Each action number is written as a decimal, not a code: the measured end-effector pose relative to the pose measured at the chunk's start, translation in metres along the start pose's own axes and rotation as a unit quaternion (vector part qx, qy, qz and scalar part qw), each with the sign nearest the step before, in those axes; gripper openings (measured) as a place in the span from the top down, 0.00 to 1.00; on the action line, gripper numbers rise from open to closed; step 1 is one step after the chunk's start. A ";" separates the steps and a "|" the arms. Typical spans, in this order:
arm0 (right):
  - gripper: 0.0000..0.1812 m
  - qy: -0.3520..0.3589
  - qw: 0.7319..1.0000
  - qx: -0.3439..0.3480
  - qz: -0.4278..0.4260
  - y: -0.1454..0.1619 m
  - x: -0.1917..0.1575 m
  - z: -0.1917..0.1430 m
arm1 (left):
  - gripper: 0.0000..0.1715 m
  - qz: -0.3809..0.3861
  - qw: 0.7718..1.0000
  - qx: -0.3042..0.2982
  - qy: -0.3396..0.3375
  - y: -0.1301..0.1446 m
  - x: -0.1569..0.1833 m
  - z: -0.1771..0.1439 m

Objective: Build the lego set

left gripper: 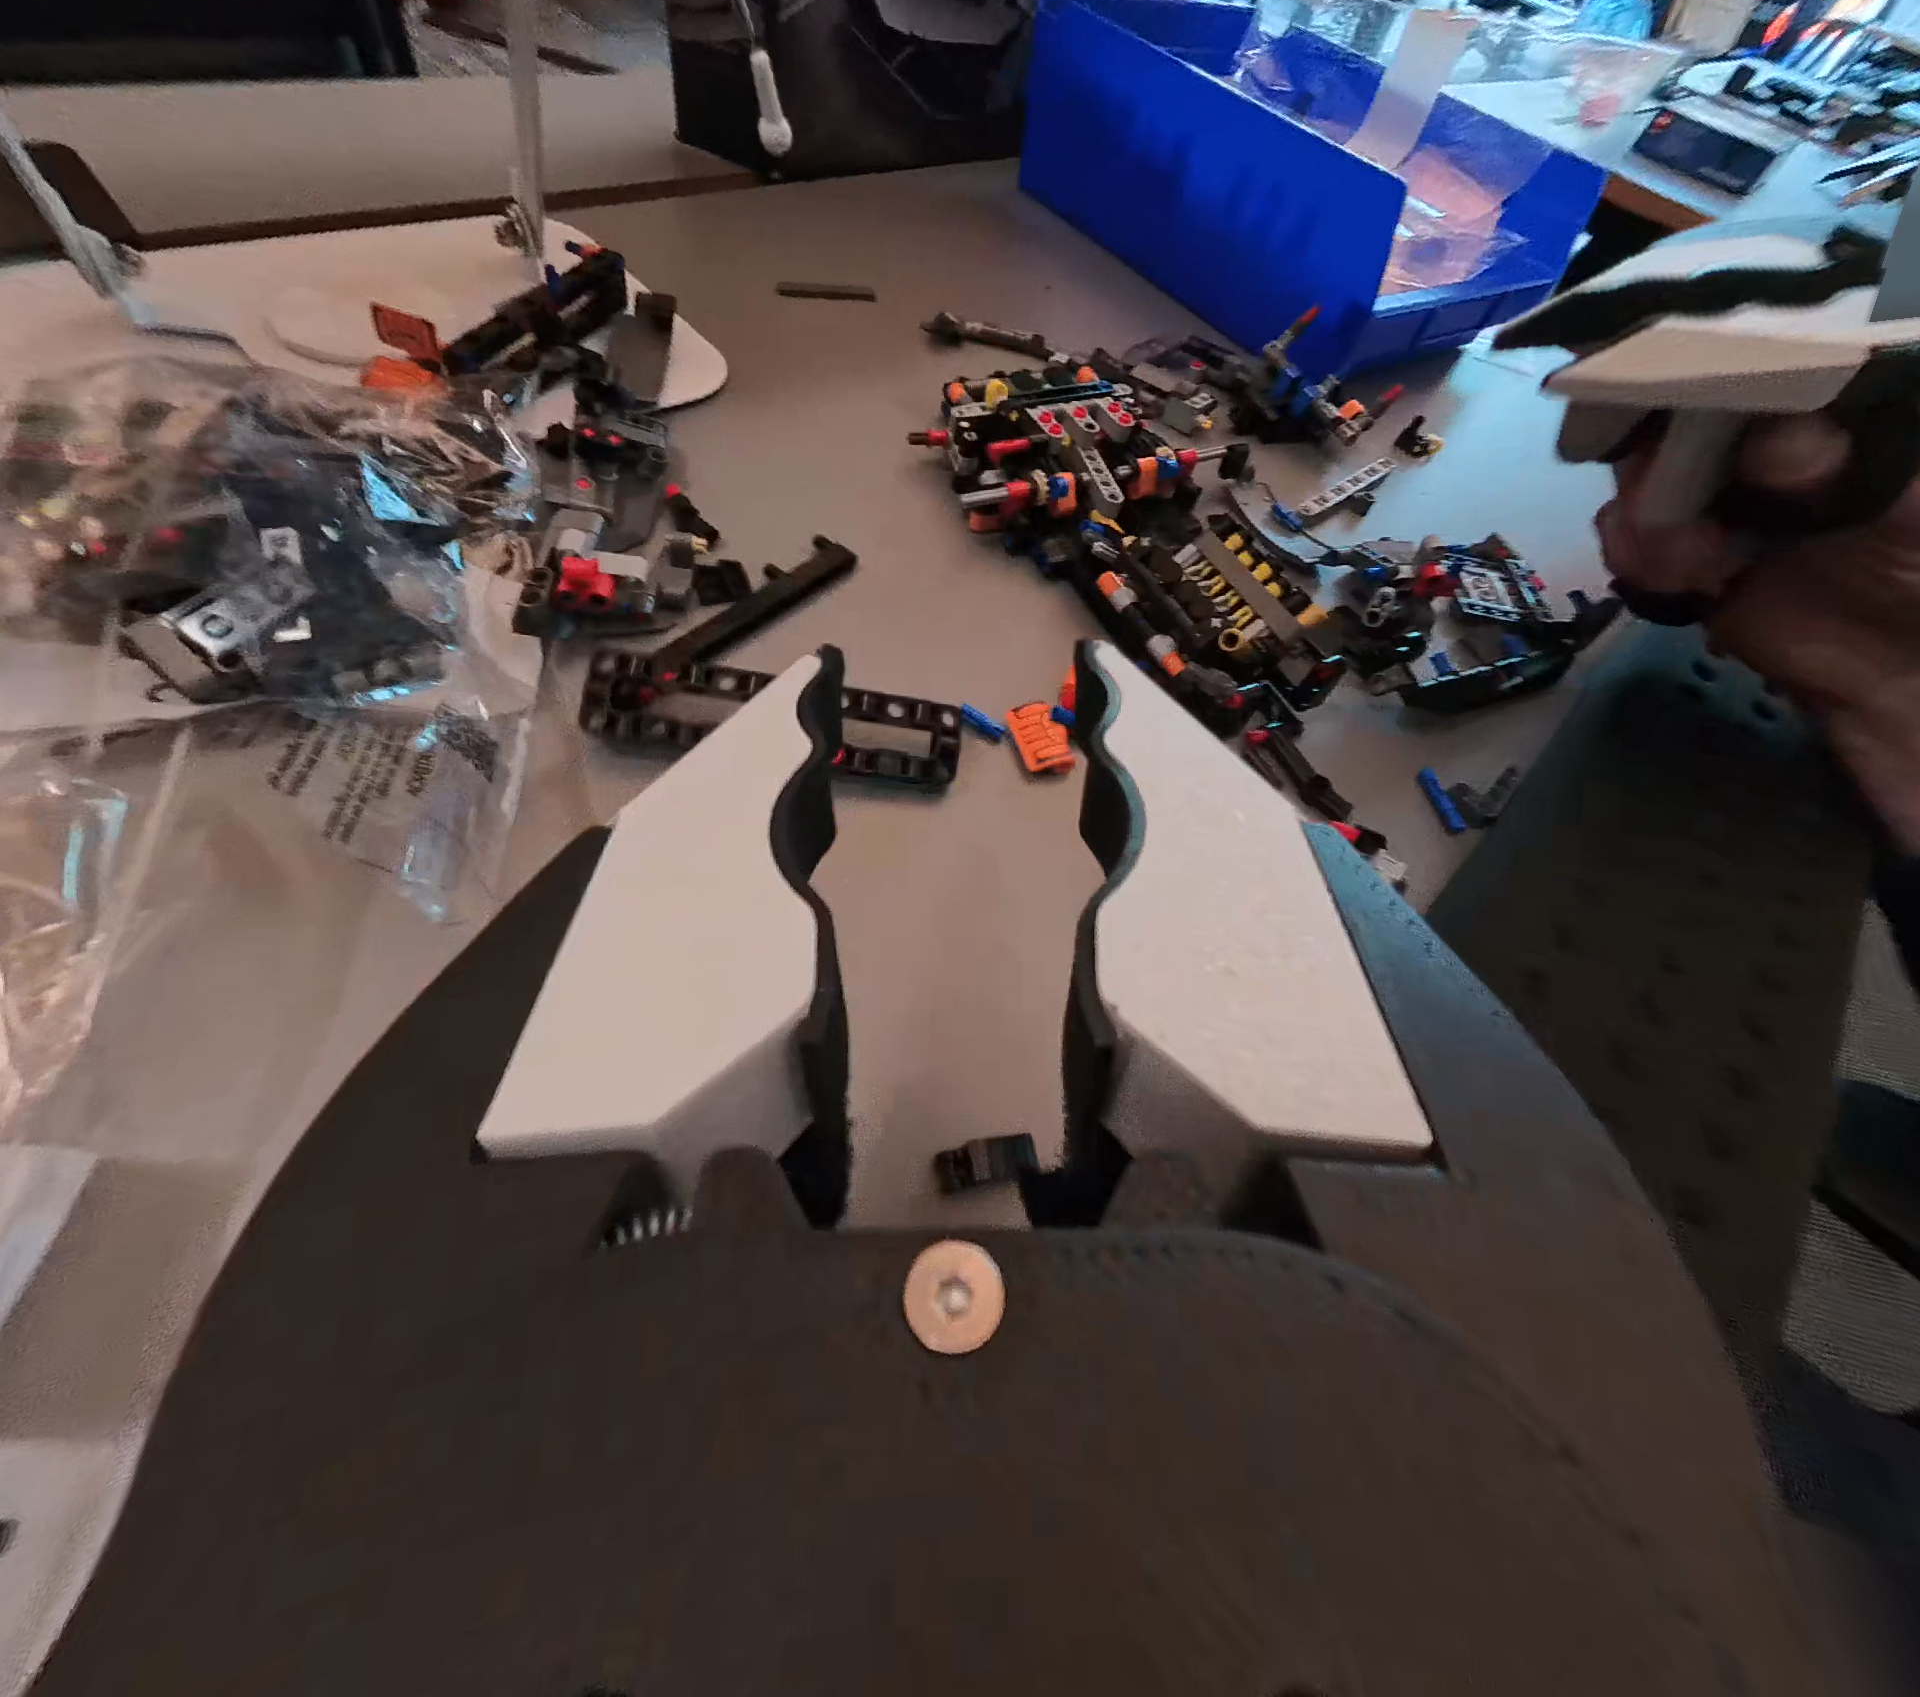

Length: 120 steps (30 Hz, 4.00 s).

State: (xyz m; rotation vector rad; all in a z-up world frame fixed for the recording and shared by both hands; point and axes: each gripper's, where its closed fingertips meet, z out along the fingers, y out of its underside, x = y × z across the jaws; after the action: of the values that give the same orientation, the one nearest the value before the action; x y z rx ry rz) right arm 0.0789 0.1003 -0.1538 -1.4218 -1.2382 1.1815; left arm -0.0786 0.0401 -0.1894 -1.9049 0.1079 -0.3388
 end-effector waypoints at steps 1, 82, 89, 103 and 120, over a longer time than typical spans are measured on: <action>0.91 0.004 1.000 0.012 0.002 -0.005 0.002 -0.004 | 0.76 0.017 1.000 0.004 -0.007 -0.002 0.002 0.000; 0.96 -0.122 0.946 -0.156 -0.258 0.056 -0.091 0.033 | 0.97 0.344 0.918 -0.086 0.175 0.056 0.130 0.032; 0.96 -0.124 0.942 -0.189 -0.248 0.065 -0.088 0.032 | 0.97 0.364 0.911 -0.093 0.168 0.061 0.130 0.034; 0.97 -0.123 0.967 -0.153 -0.161 0.044 -0.053 -0.009 | 0.97 0.319 0.932 -0.079 0.156 0.049 0.115 0.030; 0.90 -0.115 0.932 -0.217 -0.266 0.079 -0.078 0.032 | 0.97 0.383 0.907 -0.090 0.150 0.060 0.129 0.040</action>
State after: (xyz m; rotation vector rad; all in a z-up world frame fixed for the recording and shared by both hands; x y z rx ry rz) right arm 0.0557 0.0146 -0.2284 -1.1427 -1.9924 0.7309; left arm 0.0615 0.0239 -0.2346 -1.8147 1.0929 -0.0754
